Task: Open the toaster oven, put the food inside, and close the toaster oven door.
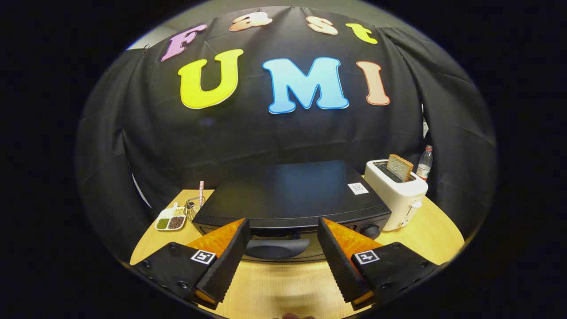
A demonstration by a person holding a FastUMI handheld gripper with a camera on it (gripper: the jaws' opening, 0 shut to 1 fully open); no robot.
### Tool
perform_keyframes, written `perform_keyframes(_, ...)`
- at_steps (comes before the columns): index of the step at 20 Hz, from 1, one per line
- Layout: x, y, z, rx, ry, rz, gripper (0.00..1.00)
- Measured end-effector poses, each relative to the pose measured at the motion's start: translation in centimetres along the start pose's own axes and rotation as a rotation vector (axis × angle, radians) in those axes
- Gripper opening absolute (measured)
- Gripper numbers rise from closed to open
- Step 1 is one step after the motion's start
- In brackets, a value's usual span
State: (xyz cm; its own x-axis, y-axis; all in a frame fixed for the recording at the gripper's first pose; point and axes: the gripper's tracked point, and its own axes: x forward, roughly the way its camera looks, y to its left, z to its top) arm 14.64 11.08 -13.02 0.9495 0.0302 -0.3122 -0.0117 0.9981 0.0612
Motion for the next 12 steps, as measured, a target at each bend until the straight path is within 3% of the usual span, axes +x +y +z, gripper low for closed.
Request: perform_keyframes(12, 2.8, 0.7, -2.3, -0.064, 0.031, -0.044, 0.97)
